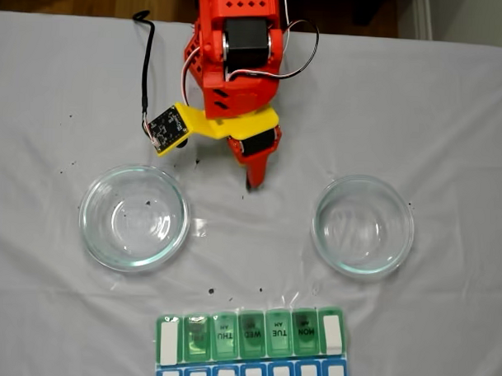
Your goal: Sort medicines into box.
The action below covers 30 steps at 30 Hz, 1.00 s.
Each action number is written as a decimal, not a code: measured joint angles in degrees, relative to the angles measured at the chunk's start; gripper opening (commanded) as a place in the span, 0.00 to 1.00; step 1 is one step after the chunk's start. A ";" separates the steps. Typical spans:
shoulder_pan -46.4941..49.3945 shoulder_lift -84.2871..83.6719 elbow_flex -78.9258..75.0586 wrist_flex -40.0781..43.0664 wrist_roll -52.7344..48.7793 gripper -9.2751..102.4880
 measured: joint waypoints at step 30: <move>0.00 0.00 0.00 0.00 0.00 0.10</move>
